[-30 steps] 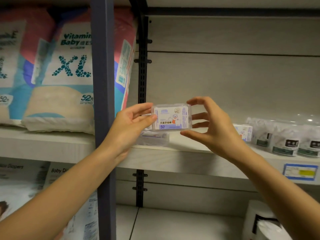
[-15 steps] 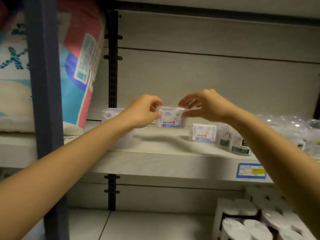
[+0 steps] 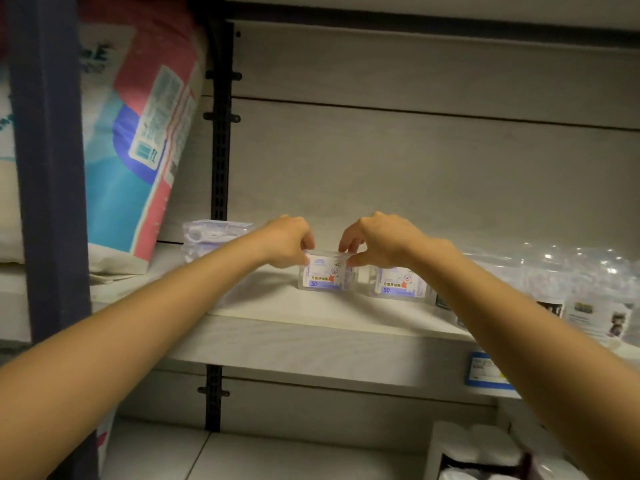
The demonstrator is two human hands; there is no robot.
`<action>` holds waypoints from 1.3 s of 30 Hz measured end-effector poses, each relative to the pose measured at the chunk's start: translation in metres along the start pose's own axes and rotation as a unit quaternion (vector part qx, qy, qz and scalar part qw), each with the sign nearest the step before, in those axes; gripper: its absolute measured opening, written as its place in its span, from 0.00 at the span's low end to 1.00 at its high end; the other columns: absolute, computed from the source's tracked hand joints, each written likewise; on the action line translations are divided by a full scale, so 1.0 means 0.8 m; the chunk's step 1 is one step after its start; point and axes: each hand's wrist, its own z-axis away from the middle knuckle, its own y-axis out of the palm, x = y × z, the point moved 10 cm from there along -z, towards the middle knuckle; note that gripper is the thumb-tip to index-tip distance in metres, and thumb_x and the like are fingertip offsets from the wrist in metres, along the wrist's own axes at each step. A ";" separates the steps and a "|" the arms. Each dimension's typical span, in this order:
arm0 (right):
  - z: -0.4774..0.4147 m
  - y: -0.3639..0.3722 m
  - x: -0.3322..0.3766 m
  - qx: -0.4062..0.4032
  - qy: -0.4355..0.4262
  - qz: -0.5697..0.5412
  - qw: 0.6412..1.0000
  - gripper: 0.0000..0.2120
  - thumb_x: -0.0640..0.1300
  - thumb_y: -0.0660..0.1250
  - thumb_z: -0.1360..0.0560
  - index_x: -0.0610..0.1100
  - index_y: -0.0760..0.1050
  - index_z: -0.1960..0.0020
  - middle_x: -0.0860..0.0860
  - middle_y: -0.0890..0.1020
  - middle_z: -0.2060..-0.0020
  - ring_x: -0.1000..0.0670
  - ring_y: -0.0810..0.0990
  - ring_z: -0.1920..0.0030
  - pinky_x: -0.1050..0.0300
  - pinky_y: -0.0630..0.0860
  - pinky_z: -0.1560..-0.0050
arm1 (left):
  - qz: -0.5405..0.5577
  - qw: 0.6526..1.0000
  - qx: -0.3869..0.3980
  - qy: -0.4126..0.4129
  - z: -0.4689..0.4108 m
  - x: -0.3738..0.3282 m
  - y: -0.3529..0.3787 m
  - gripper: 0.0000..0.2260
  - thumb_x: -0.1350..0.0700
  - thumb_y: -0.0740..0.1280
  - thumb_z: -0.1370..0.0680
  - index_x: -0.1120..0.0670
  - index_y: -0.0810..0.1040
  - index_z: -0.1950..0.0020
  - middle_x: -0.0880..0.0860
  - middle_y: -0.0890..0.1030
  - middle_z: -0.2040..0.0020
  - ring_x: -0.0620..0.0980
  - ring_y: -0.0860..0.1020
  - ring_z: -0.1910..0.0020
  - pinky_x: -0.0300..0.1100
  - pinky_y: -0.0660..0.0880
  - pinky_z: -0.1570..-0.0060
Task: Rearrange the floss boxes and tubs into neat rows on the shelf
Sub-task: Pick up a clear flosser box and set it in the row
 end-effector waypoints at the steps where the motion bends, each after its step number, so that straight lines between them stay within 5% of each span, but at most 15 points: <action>1: 0.000 -0.001 -0.003 -0.001 0.003 0.013 1.000 0.16 0.50 0.68 0.27 0.52 0.76 0.40 0.55 0.81 0.44 0.50 0.77 0.43 0.60 0.66 0.52 | -0.005 1.000 -0.001 0.005 -0.003 -0.004 0.001 0.16 0.58 0.66 0.24 0.58 0.76 0.37 0.56 0.79 0.40 0.54 0.77 0.41 0.41 0.71 0.44; 8: -0.001 0.006 -0.018 0.030 0.034 0.039 0.998 0.15 0.50 0.68 0.28 0.52 0.76 0.41 0.53 0.81 0.45 0.48 0.78 0.44 0.58 0.68 0.51 | -0.044 0.998 -0.004 0.037 -0.018 -0.017 0.014 0.14 0.58 0.66 0.25 0.57 0.78 0.41 0.56 0.80 0.42 0.55 0.76 0.41 0.43 0.72 0.44; 12: -0.003 0.007 -0.019 0.064 0.054 0.061 0.995 0.19 0.55 0.65 0.27 0.53 0.73 0.37 0.51 0.78 0.39 0.46 0.75 0.40 0.53 0.70 0.42 | -0.071 0.997 0.000 0.029 -0.010 -0.011 0.004 0.18 0.51 0.64 0.24 0.55 0.74 0.35 0.55 0.75 0.35 0.56 0.71 0.35 0.49 0.69 0.36; 15: -0.009 -0.038 -0.003 -0.057 0.049 -0.004 0.997 0.22 0.56 0.61 0.25 0.50 0.70 0.34 0.49 0.75 0.35 0.45 0.73 0.37 0.50 0.70 0.38 | -0.035 0.989 -0.140 0.037 0.017 0.001 -0.071 0.16 0.52 0.62 0.23 0.52 0.75 0.37 0.54 0.76 0.36 0.56 0.72 0.36 0.50 0.69 0.36; 17: -0.006 -0.083 0.016 -0.194 0.025 -0.122 0.973 0.19 0.53 0.61 0.24 0.47 0.72 0.36 0.48 0.76 0.37 0.46 0.75 0.39 0.49 0.72 0.40 | 0.040 0.967 -0.250 0.027 0.047 0.027 -0.128 0.12 0.55 0.62 0.23 0.54 0.79 0.43 0.54 0.80 0.42 0.54 0.76 0.40 0.48 0.71 0.39; 19: -0.007 -0.102 0.034 -0.247 0.017 -0.237 0.940 0.17 0.51 0.61 0.23 0.45 0.75 0.38 0.48 0.79 0.41 0.48 0.78 0.43 0.52 0.73 0.42 | 0.118 0.945 -0.306 -0.014 0.072 0.068 -0.160 0.11 0.58 0.62 0.23 0.57 0.80 0.45 0.54 0.82 0.45 0.52 0.77 0.44 0.41 0.72 0.42; 22: -0.032 -0.075 0.065 -0.166 0.043 -0.330 0.928 0.19 0.53 0.61 0.23 0.41 0.76 0.39 0.46 0.80 0.43 0.47 0.78 0.43 0.55 0.73 0.44 | 0.206 0.936 -0.262 -0.111 0.083 0.132 -0.151 0.10 0.57 0.60 0.22 0.57 0.79 0.45 0.54 0.79 0.48 0.50 0.75 0.48 0.39 0.69 0.47; 24: -0.048 -0.043 0.084 -0.090 0.066 -0.376 0.920 0.26 0.57 0.61 0.25 0.36 0.76 0.40 0.41 0.80 0.44 0.41 0.77 0.42 0.48 0.74 0.40 | 0.247 0.934 -0.193 -0.170 0.080 0.163 -0.122 0.07 0.56 0.59 0.21 0.56 0.75 0.50 0.56 0.75 0.52 0.52 0.73 0.52 0.40 0.68 0.50; 28: -0.059 0.004 0.103 -0.004 0.110 -0.415 0.903 0.34 0.60 0.61 0.26 0.31 0.70 0.36 0.35 0.76 0.39 0.37 0.74 0.38 0.44 0.71 0.36 | 0.310 0.910 -0.120 -0.248 0.087 0.186 -0.075 0.20 0.51 0.57 0.20 0.62 0.69 0.34 0.61 0.72 0.35 0.59 0.72 0.37 0.44 0.69 0.40; 32: -0.059 0.026 0.109 0.021 0.129 -0.448 0.884 0.26 0.59 0.60 0.25 0.38 0.74 0.40 0.45 0.78 0.40 0.46 0.76 0.40 0.51 0.72 0.39 | 0.333 0.902 -0.081 -0.263 0.094 0.178 -0.050 0.21 0.51 0.52 0.19 0.61 0.64 0.30 0.58 0.74 0.36 0.54 0.71 0.46 0.40 0.63 0.47; 35: -0.059 0.032 0.112 0.014 0.138 -0.453 0.881 0.25 0.59 0.61 0.25 0.40 0.76 0.41 0.45 0.79 0.41 0.45 0.76 0.40 0.51 0.72 0.38 | 0.394 0.877 -0.087 -0.261 0.099 0.179 -0.042 0.19 0.52 0.53 0.19 0.61 0.68 0.33 0.55 0.76 0.41 0.55 0.72 0.41 0.40 0.67 0.42; 39: -0.057 0.037 0.119 0.003 0.148 -0.483 0.863 0.23 0.57 0.61 0.25 0.40 0.77 0.41 0.46 0.79 0.41 0.48 0.76 0.43 0.57 0.69 0.45 | 0.443 0.849 -0.104 -0.270 0.111 0.186 -0.041 0.15 0.58 0.55 0.20 0.61 0.72 0.36 0.53 0.74 0.50 0.51 0.72 0.52 0.37 0.69 0.58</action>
